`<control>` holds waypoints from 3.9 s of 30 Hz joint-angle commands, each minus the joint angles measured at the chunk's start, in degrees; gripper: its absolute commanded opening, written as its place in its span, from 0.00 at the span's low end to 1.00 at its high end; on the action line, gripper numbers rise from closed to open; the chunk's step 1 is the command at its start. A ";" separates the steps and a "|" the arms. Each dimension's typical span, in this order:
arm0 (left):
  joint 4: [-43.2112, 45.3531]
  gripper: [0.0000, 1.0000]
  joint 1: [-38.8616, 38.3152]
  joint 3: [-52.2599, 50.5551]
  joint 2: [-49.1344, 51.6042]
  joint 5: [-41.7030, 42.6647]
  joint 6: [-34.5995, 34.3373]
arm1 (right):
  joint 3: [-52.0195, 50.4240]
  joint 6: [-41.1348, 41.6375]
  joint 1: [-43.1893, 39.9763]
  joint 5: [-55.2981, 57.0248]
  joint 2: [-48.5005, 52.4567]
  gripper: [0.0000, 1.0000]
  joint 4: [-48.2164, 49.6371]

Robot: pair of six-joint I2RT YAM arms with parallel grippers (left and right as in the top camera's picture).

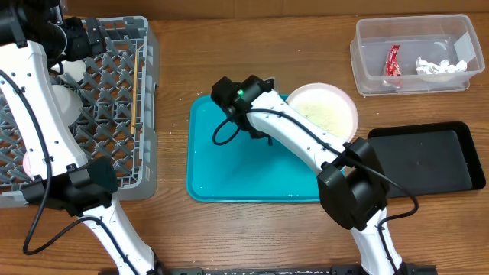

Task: Sort waste into correct bins and load items into the dishwasher
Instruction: 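Lift the plate and carry it right over the black tray, then tilt the plate to pour the rice onto the black tray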

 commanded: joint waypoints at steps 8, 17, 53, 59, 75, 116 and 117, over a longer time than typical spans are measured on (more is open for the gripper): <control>0.07 1.00 -0.15 0.04 0.50 -0.20 -0.74 | 12.59 4.59 -11.23 4.52 -0.15 0.04 -6.16; 0.07 1.00 -0.15 0.04 0.50 -0.20 -0.74 | 16.37 4.55 -28.44 -6.32 -2.10 0.04 -6.03; 0.07 1.00 -0.15 0.04 0.50 -0.20 -0.74 | 16.37 -1.77 -69.99 -58.58 -2.10 0.04 -8.04; 0.07 1.00 -0.15 0.04 0.50 -0.17 -0.74 | 16.37 -7.98 -74.82 -65.77 -2.27 0.04 -11.52; 0.07 1.00 -0.15 0.04 0.50 -0.20 -0.74 | 16.35 -13.53 -79.06 -67.43 -6.97 0.04 -14.10; 0.07 1.00 -0.17 0.04 0.50 -0.20 -0.74 | 7.87 -21.42 -87.49 -82.55 -13.81 0.04 -14.08; 0.07 1.00 -0.15 0.04 0.50 -0.20 -0.74 | 6.99 -21.92 -87.47 -83.45 -13.81 0.04 -14.01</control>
